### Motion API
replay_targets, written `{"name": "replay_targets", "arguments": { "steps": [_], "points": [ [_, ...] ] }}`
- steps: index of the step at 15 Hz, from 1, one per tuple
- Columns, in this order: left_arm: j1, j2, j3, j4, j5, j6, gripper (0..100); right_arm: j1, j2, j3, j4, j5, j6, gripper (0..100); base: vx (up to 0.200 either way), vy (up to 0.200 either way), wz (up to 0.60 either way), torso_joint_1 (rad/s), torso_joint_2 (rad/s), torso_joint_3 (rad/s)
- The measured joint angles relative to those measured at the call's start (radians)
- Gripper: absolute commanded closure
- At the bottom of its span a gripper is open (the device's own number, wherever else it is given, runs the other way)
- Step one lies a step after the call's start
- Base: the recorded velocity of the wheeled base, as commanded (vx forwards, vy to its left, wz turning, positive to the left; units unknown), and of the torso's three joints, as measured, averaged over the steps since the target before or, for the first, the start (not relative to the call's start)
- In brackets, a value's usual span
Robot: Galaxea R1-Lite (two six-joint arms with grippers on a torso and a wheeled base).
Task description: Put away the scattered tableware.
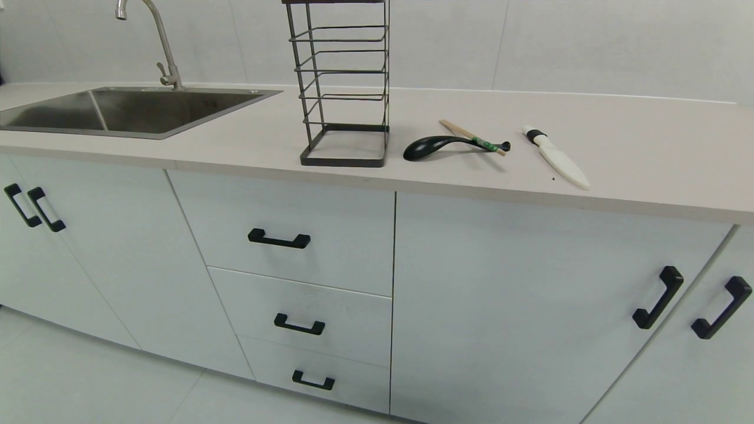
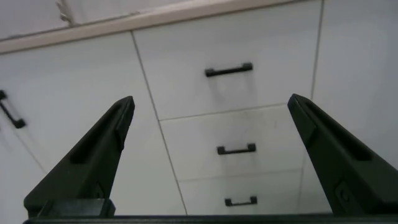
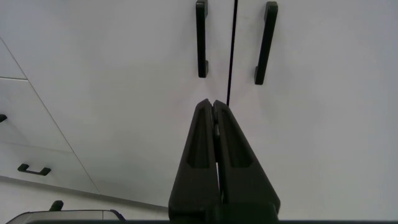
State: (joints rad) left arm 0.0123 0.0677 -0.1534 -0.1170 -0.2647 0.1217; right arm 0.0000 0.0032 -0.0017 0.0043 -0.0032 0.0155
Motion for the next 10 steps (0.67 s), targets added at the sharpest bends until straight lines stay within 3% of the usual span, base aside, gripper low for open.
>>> {"name": "replay_targets", "arguments": {
  "steps": [3, 4, 6, 10],
  "points": [
    [-0.006, 0.067, -0.005, 0.022, -0.091, 0.024, 0, 0.0, 0.0, 0.0, 0.0, 0.0, 0.0, 100, 0.0, 0.0, 0.0, 0.0, 0.0, 0.0],
    [-0.007, 0.107, -0.009, 0.023, -0.124, 0.062, 0, 0.0, 0.0, 0.0, 0.0, 0.0, 0.0, 100, 0.0, 0.0, 0.0, 0.0, 0.0, 0.0],
    [-0.01, 0.194, -0.013, 0.024, -0.179, 0.184, 0, 0.0, 0.0, 0.0, 0.0, 0.0, 0.0, 100, 0.0, 0.0, 0.0, 0.0, 0.0, 0.0],
    [-0.056, 0.373, -0.014, 0.024, -0.197, 0.44, 0, 0.001, 0.0, 0.0, 0.0, 0.0, 0.0, 100, 0.0, 0.0, 0.0, 0.0, 0.0, 0.0]
  ]
}}
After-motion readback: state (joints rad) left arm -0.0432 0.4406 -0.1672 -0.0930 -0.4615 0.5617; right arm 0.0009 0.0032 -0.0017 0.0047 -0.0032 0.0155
